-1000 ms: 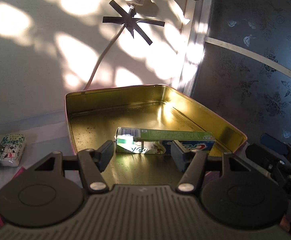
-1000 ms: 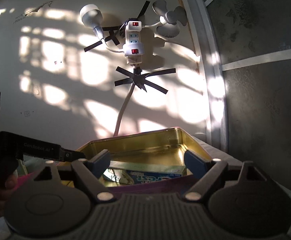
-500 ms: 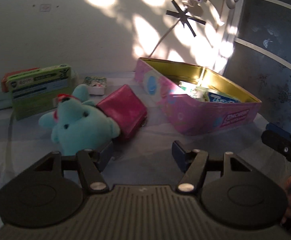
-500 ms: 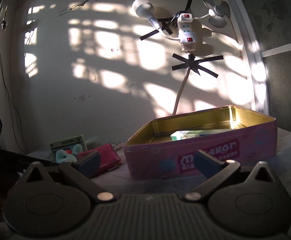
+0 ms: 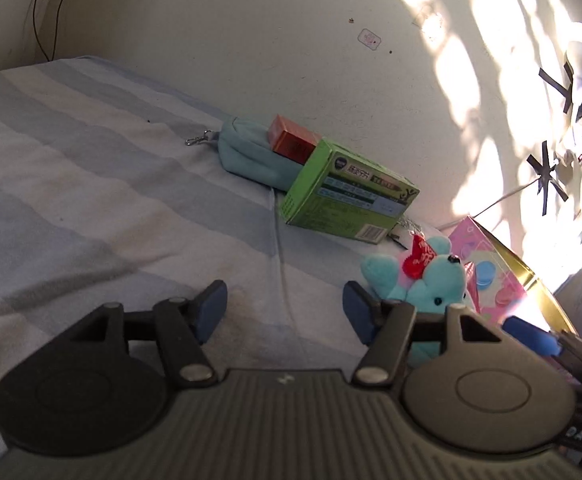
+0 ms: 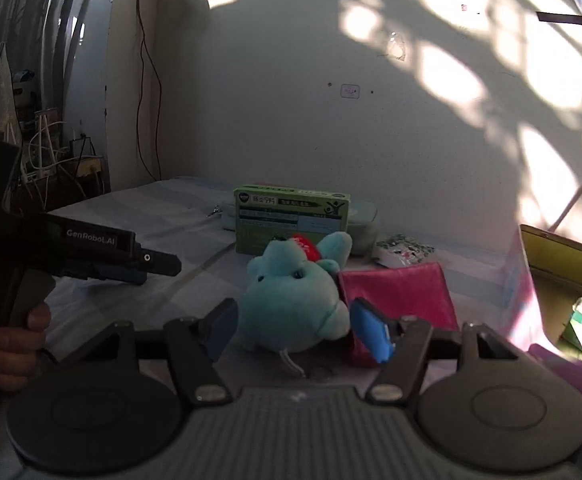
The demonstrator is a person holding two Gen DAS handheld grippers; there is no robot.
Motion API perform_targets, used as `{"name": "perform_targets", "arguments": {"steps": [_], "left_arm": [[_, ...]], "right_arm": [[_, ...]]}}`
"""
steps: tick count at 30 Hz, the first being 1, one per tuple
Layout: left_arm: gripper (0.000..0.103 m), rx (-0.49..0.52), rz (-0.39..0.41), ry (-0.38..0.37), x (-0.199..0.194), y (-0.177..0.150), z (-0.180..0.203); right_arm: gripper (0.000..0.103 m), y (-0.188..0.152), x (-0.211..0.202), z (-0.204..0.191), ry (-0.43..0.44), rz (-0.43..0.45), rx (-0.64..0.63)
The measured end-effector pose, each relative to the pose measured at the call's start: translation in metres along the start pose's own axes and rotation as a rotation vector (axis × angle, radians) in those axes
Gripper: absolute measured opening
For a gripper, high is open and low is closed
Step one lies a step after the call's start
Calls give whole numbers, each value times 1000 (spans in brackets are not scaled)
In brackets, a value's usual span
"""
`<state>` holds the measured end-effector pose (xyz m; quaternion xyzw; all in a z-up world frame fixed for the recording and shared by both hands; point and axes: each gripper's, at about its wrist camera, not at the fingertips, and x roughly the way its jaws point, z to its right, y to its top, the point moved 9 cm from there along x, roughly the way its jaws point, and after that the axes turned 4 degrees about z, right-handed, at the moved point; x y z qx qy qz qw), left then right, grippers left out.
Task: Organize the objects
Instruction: 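Grasp the light-blue plush toy with the right tool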
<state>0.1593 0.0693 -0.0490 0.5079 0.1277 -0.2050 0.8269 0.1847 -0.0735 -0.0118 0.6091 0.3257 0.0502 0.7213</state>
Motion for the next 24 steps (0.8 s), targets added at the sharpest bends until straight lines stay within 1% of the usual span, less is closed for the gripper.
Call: {"name": "perform_targets", "arguments": {"steps": [1,2,3,4,5,6,7,8,10,11,13,14,16,18,19,20,21,22,23,24], "left_arm": [[67,4,0,-3,1,0,1],[67,6,0,-9,-1,-1,1],[67,0,-1,-11,0,0,-1],[67,-6,-2,-16,-2,-1,-3],[67,-13,-2,-20,-1,-1,-4],[67,-15,0,-25,-1,-2,-5],[67,-15,0,-27,-2,-2,-6],[67,-12,1,-27,-3,-2,-6],[68,-6,0,-28,-3,-2,-6],[68,-4,0,-29,-3,-2,-5],[68,5,1,-37,-4,-3,-3],[69,16,-6,-46,-3,-4,0],[69,51,-30,-68,-3,-8,7],[69,112,-43,-83,-3,-13,20],[69,149,-49,-94,-4,-16,31],[69,179,-62,-120,-6,-20,43],[69,195,-83,-164,-7,-26,59],[69,206,-109,-221,-9,-32,78],[69,226,-136,-283,-11,-39,98],[69,258,-159,-346,-14,-45,120]], "right_arm": [[66,1,14,-5,14,-26,-11],[74,0,27,-9,6,-49,-28],[82,-5,41,-11,-31,-72,-64],[81,-10,51,-11,-74,-86,-103],[72,-16,58,-9,-117,-102,-134],[56,-17,60,-6,-140,-121,-122],[56,-15,53,1,-137,-97,-84],[52,-17,46,5,-104,-96,-47],[52,-23,23,12,-71,-91,6],[52,-26,5,12,-46,-72,11],[53,-35,-36,11,0,-29,-7],[54,-41,-57,13,2,-18,-27],[56,-57,-93,20,-34,-20,-69],[60,-74,-126,35,-96,-24,-103],[62,-82,-143,45,-143,-30,-110],[71,-88,-157,54,-181,-32,-110],[85,-93,-170,61,-210,-26,-104],[91,-96,-184,67,-244,-7,-89],[94,-97,-195,73,-270,13,-66],[94,-99,-204,78,-282,27,-28]]}}
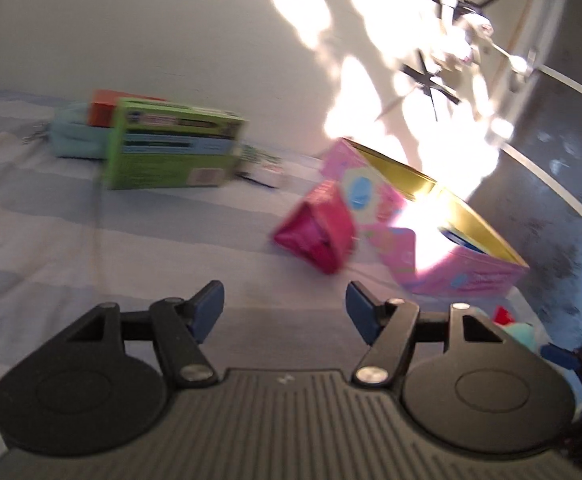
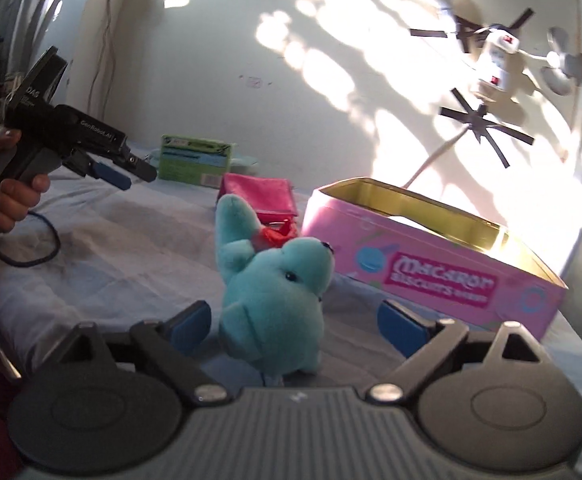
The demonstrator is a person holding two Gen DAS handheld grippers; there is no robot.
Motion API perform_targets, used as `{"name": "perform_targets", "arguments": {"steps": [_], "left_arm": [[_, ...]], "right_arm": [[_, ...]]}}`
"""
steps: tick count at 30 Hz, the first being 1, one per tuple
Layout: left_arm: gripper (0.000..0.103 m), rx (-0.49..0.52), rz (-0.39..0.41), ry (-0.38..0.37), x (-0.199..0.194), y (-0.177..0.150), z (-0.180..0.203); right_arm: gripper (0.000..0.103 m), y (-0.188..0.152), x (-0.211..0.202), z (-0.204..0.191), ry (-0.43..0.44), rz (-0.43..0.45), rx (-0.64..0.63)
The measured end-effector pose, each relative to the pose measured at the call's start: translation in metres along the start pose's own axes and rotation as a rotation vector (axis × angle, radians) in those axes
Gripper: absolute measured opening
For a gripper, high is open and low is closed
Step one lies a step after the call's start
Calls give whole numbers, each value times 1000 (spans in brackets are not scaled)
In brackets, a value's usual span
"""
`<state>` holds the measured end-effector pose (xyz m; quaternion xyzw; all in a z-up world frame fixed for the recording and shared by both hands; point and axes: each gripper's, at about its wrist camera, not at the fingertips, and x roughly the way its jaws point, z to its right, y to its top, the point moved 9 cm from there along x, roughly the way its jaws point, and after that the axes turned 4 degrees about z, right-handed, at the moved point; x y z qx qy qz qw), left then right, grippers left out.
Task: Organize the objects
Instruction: 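Grasp the light-blue plush toy with the right tool, then carry the plush toy into the pink tin and open the right tool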
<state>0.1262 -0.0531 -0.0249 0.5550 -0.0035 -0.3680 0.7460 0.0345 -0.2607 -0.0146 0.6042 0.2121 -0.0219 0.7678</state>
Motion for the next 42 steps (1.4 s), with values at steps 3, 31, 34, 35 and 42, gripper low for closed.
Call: {"name": "perform_targets", "arguments": {"steps": [3,31,34,35,42], "left_arm": [[69,89,-47,-143,14,-2,60],[60,215,-38,-387,88,59,183],[60,168,-64,-325,124,65,170],[59,156,-74,-308,133,65,167],[59,154,-127,-231,159,53,151]], "right_arm": [[93,-4,-10,13,8,17,132],[48,58,53,89,-55,138,321],[48,57,93,107,-73,99,334],[48,54,104,111,-83,86,327],[56,34,140,125,-129,45,342]]}}
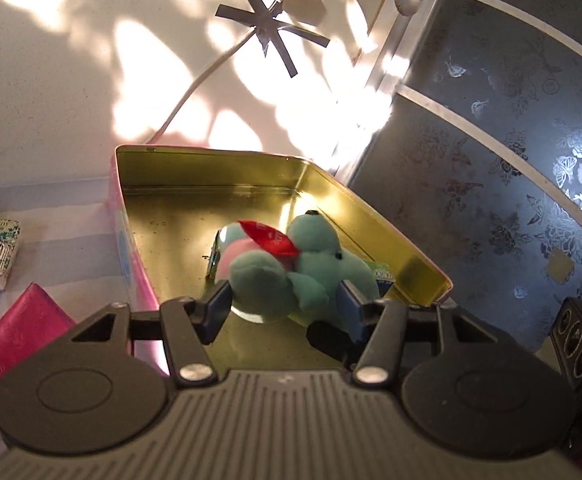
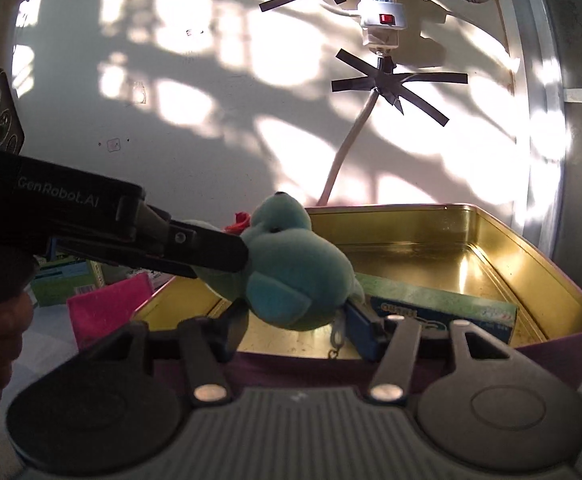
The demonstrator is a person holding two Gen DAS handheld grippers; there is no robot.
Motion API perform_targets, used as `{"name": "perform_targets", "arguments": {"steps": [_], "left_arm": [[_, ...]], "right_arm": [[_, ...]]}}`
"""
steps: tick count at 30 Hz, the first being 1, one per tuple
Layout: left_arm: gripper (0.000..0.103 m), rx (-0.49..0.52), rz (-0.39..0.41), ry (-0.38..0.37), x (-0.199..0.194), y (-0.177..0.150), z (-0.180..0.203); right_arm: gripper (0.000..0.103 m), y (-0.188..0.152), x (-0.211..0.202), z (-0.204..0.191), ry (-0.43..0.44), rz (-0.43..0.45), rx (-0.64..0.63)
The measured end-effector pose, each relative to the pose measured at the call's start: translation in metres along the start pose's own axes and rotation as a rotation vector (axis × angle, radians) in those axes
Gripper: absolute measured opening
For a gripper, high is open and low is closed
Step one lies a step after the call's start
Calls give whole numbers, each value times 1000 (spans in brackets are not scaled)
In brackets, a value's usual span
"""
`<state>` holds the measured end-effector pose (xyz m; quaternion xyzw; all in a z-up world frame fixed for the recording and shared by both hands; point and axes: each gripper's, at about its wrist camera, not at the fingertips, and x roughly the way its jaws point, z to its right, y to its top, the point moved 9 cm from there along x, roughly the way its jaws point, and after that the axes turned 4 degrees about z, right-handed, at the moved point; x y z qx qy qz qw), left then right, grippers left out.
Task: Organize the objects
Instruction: 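Carry the plush toy into the pink tin and open the right tool, then move the right tool to the pink pouch and position around it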
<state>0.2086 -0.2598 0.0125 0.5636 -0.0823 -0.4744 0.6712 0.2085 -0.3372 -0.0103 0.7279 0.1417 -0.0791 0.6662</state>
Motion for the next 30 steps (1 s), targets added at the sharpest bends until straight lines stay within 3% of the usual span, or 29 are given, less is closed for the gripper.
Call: {"name": "perform_targets", "arguments": {"steps": [4,7,11,14,20,24,30], "left_arm": [[59,-8,4,37,-4,-4,-4],[60,-4,36,34,-23,-7,1],[61,60,62,40,-56,-27,12],[61,79,39,66,-78,-55,4],[61,29,-67,229,-100,-106,-51],[61,-2,-58,315,-123,-110,-82],[61,-15,-33,457,-150,-107,-126]], "right_arm": [[67,3,-20,5,-11,65,40],[67,0,-49,4,-14,121,79],[66,-19,-83,-4,7,124,146],[66,-42,-91,-19,62,42,184],[66,-75,-77,-57,121,-124,134],[67,-90,-65,-80,173,-217,129],[67,-92,-63,-118,218,-243,71]]}}
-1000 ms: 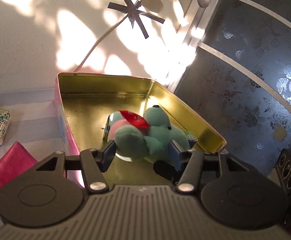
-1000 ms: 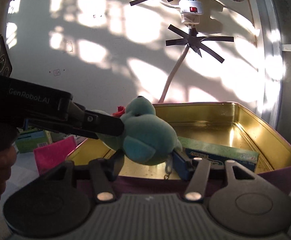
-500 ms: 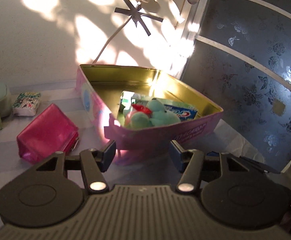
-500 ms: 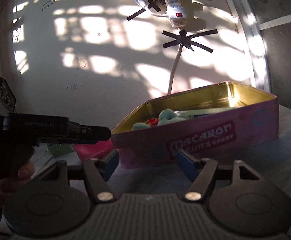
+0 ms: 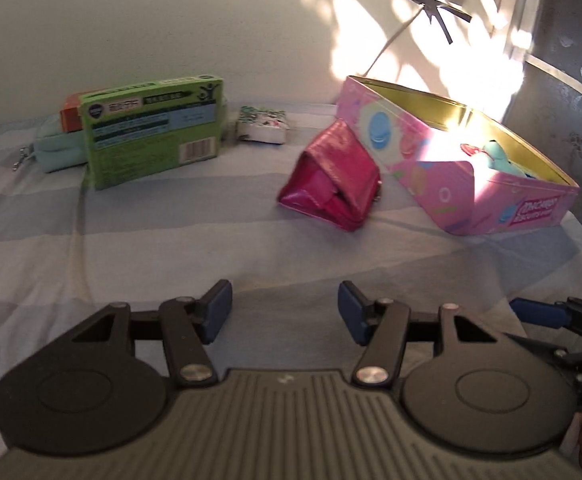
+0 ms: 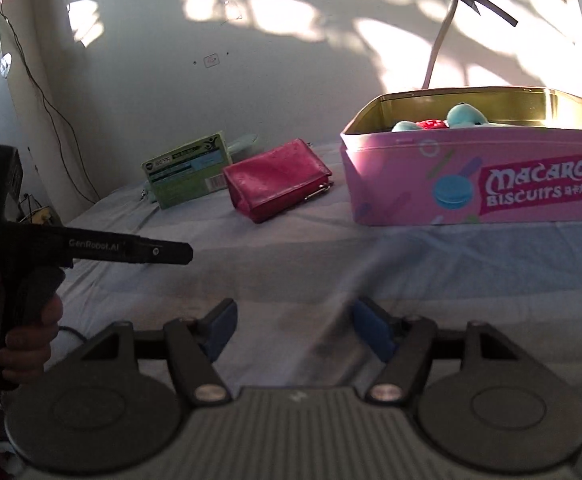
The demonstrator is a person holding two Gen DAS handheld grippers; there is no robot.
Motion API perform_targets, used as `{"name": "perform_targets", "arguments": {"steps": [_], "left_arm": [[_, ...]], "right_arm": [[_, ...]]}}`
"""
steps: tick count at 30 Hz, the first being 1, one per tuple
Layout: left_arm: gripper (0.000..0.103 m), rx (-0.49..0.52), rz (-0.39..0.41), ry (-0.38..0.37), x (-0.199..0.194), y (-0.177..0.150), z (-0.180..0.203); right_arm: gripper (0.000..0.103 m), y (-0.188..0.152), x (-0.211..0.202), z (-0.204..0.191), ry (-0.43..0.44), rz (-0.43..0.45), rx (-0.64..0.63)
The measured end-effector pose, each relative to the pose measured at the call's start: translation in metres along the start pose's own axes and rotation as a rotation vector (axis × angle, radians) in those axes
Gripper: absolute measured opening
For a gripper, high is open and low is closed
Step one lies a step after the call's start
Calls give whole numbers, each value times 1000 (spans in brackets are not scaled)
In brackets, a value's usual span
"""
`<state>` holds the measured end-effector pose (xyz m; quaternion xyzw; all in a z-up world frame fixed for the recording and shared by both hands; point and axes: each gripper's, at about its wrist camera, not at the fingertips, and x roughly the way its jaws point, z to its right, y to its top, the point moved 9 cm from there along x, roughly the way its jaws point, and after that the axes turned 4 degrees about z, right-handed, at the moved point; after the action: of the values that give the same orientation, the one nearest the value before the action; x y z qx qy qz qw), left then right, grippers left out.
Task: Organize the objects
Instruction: 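Move the right tool to the pink pouch and position around it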
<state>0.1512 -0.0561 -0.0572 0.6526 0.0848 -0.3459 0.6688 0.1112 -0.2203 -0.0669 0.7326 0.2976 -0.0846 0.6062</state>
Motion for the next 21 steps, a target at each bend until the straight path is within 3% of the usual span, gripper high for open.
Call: {"name": "perform_targets", "arguments": {"steps": [6,8,11,15,18,21], "left_arm": [[61,-18,19,156,0,6,-54],[61,-8,28,208,-1,7,-71],[61,-5,31,188,1,13,-83],[61,52,45,306,4,21,-104],[66,-33,45,298,7,23,-129],[66,-44,55,310,4,22,-132]], "right_arm": [[71,-1,15,-31,7,-16,-75],[67,1,18,-35,21,-17,-63],[67,4,30,-47,46,-50,-69],[67,9,51,-72,94,-93,-152],[67,15,69,-84,98,-101,-196],[66,40,83,-87,83,-51,-230]]}}
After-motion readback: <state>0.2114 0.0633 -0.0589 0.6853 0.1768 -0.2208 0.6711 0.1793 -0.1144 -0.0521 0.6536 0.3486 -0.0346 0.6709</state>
